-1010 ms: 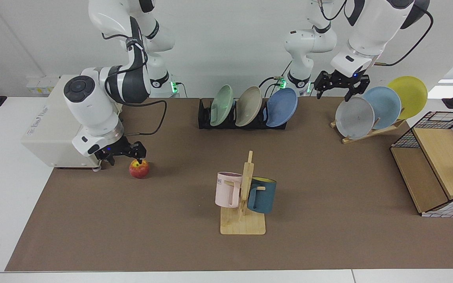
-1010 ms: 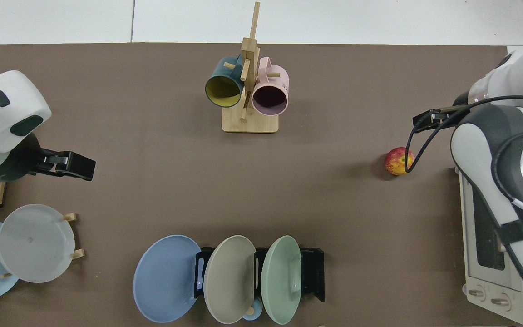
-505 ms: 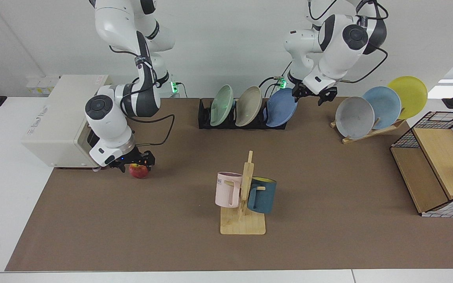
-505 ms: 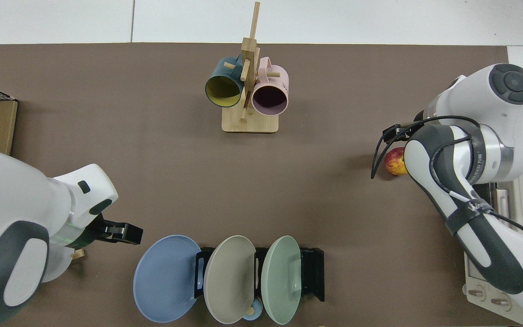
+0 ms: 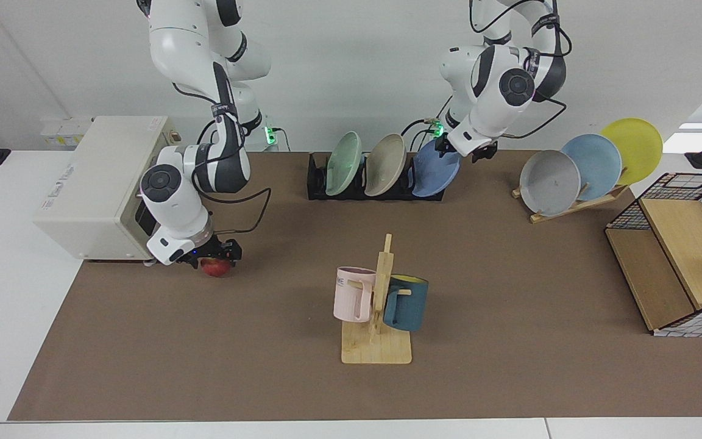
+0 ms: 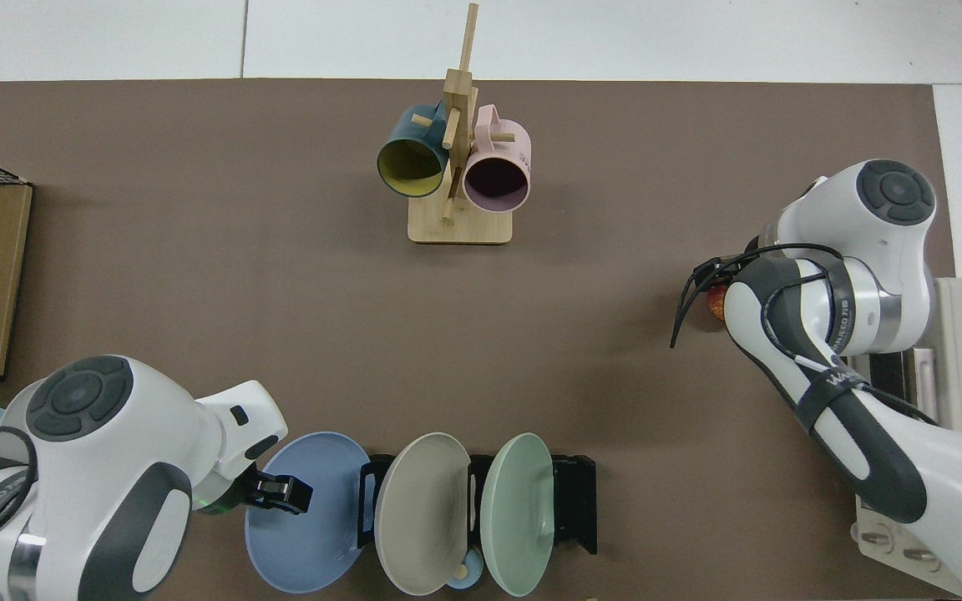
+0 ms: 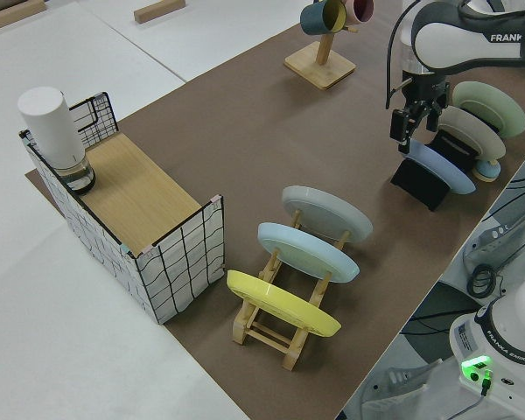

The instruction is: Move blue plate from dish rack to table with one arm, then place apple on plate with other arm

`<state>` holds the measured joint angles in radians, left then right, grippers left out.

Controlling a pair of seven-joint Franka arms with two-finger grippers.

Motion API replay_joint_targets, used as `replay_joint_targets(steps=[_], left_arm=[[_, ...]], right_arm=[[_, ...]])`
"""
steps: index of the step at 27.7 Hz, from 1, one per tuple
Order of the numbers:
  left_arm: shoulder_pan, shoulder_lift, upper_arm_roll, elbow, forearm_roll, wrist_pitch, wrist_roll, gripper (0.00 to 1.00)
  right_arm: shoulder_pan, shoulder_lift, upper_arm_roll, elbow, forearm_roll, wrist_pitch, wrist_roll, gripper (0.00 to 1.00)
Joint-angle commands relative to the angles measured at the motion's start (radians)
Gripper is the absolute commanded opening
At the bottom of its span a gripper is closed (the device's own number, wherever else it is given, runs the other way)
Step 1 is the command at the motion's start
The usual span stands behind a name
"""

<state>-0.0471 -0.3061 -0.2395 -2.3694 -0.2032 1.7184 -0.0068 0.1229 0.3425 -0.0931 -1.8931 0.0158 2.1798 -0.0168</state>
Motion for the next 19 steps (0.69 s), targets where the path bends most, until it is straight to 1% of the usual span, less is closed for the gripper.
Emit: replay_joint_targets(steps=[1,3,5,8,11,14,16,17,18,19], left_arm=[[-0.008,-0.051,-0.021,-0.045,-0.036,0.018,-0.008,0.83],[-0.008,-0.059,-0.049,-0.047,-0.038,0.013,-0.018,0.81],[-0.008,-0.062,-0.06,-0.047,-0.038,0.012,-0.039,0.76],[-0.008,-0.062,-0.073,-0.047,-0.038,0.012,-0.048,0.65],[-0.008,-0.062,-0.086,-0.045,-0.038,0.013,-0.048,0.58],[-0.008,-0.062,-0.104,-0.045,-0.038,0.012,-0.048,0.44],[-0.008,-0.062,-0.109,-0.042,-0.038,0.01,-0.048,0.39],[-0.008,-0.062,-0.112,-0.041,-0.038,0.009,-0.048,0.37],[-0.008,-0.062,-0.116,-0.039,-0.038,0.009,-0.048,0.35],[-0.007,-0.062,-0.121,-0.036,-0.036,0.007,-0.05,0.33]], right_arm=[[-0.011,0.001,0.004,-0.05,-0.01,0.063,0.015,1.0],[-0.012,0.004,0.004,-0.055,-0.01,0.069,0.015,1.0],[-0.019,0.004,0.006,-0.058,-0.01,0.069,0.015,1.0],[-0.02,0.015,0.006,-0.058,-0.01,0.069,0.015,1.0],[-0.022,0.018,0.004,-0.06,-0.01,0.069,0.015,1.0],[-0.022,0.018,0.006,-0.061,-0.01,0.069,0.015,1.0],[-0.02,0.018,0.006,-0.064,-0.01,0.069,0.011,1.0],[-0.02,0.018,0.006,-0.066,-0.01,0.069,0.011,0.99],[-0.02,0.018,0.006,-0.066,-0.01,0.069,0.009,0.95],[-0.02,0.018,0.006,-0.066,-0.01,0.069,0.009,0.87]])
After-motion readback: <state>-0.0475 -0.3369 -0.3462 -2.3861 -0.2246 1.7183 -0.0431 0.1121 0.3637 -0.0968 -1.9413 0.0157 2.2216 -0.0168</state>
